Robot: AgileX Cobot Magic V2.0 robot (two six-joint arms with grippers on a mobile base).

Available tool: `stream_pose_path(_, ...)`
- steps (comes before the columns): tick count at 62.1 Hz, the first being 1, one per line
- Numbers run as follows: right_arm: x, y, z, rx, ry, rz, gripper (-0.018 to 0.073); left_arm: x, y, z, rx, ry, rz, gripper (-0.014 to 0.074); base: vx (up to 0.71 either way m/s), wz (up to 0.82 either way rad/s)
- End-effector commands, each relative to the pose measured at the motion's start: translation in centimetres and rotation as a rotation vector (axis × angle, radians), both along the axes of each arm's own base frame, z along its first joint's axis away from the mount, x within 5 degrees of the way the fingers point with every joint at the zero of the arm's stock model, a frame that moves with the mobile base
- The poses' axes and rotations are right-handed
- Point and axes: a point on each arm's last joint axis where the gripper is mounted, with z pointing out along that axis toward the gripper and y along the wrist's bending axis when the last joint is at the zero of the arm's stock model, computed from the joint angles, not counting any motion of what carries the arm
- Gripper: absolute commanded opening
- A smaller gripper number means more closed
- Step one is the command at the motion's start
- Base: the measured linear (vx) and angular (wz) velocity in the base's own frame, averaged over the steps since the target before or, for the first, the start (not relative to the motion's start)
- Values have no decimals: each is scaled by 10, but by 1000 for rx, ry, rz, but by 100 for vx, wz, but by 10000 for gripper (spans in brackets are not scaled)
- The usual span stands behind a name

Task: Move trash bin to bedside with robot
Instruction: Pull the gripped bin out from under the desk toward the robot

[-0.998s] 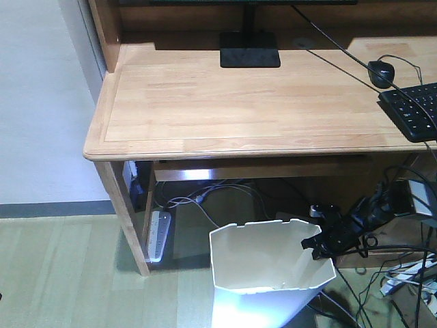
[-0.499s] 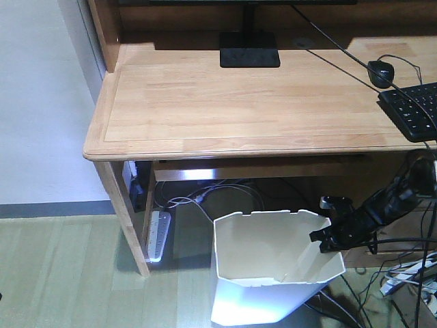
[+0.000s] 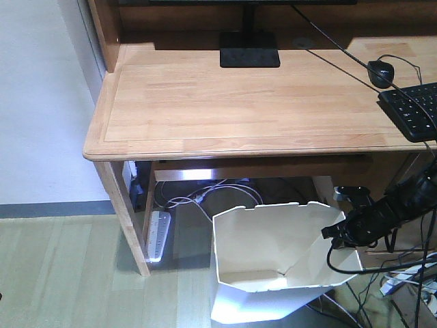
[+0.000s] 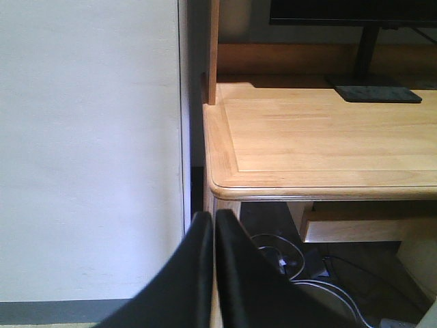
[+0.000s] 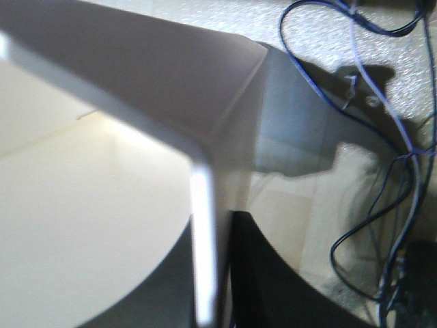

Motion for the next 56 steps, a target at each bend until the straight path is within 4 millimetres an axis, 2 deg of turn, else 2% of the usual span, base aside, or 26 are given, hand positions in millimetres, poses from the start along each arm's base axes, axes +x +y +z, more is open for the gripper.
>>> stream_pose_path(1,0,11,42,125,-31,0,-6,1,0,-3,-19,-55,0,-6,0,0)
stream_pose_path(17,-30,22,75,186,-44,-68,-6,1,0,-3,-19,-55,0,-6,0,0)
stream_pose_path(30,-40,26,96,189,-125,-57,-6,1,0,-3,-19,-55,0,-6,0,0)
stream_pose_path(56,-40,29,101,230,-141,-49,-6,1,0,-3,-19,-55,0,-6,0,0)
